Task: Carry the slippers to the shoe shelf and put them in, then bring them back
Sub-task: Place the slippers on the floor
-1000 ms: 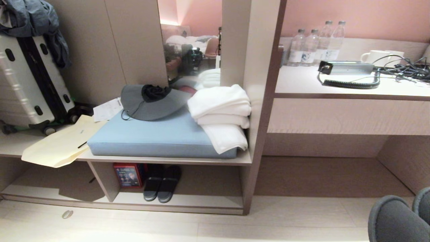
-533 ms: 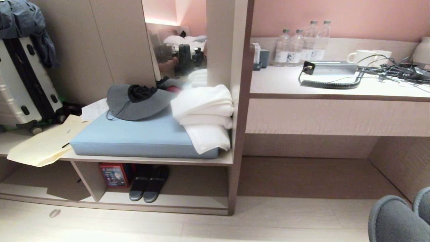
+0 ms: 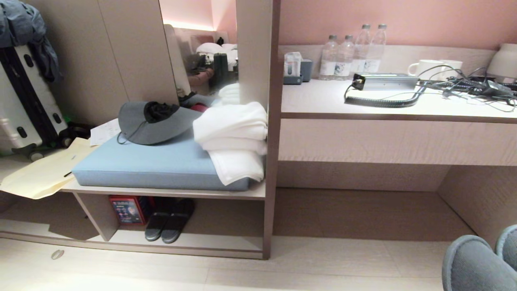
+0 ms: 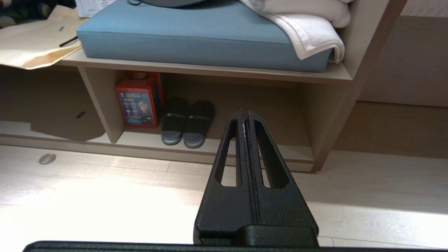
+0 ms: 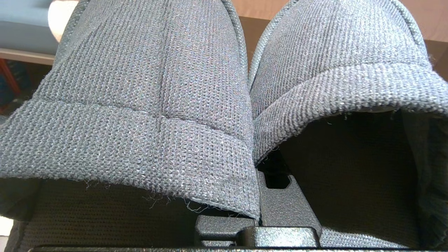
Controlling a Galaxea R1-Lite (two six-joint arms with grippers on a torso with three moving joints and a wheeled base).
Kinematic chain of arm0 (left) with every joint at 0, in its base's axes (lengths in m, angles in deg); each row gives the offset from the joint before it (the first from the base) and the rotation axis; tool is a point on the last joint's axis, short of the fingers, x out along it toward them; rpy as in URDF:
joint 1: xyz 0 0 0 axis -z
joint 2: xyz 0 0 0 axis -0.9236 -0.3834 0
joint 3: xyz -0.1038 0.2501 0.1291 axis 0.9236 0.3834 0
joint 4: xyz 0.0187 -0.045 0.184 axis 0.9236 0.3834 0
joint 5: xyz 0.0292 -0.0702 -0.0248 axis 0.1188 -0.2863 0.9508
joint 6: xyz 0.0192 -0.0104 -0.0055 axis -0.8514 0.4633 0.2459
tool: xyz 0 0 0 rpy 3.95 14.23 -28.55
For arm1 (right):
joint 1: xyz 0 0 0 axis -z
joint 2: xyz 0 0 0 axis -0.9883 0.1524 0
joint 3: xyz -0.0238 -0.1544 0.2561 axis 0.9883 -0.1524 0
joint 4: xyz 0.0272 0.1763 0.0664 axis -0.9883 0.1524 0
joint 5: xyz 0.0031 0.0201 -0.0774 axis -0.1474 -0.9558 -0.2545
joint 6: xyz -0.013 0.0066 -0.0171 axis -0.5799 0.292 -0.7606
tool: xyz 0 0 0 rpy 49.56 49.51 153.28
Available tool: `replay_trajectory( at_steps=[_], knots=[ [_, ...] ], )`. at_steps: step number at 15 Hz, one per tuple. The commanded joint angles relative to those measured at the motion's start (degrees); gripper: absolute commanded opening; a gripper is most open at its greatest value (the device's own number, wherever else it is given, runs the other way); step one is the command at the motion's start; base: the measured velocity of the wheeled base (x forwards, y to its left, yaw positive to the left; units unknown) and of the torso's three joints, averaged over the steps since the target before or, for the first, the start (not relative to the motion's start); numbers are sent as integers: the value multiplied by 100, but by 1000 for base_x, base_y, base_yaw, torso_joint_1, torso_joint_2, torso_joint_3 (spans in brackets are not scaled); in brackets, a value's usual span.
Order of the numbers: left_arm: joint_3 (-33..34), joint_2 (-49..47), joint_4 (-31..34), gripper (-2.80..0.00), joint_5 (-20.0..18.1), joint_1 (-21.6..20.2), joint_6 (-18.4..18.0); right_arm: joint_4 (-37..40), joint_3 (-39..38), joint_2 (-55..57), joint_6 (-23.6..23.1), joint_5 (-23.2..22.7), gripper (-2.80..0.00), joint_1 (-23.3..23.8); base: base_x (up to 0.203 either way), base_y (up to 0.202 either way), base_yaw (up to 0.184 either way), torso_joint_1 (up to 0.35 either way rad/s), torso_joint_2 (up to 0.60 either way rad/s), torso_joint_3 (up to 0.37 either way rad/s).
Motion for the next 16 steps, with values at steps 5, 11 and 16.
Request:
replay_trajectory(
  at_steps=[5, 11, 16],
  knots=[
    [0, 0, -2, -280, 2, -2, -14, -1, 0, -10, 2, -11, -280, -3, 0, 0, 0, 0, 0, 0],
    [0, 0, -2, -280, 2, -2, -14, -1, 0, -10, 2, 7, -280, -3, 0, 0, 0, 1, 3, -142],
    [4, -6, -6, -280, 2, -2, -14, -1, 0, -10, 11, 7, -280, -3, 0, 0, 0, 5, 4, -197]
  ],
)
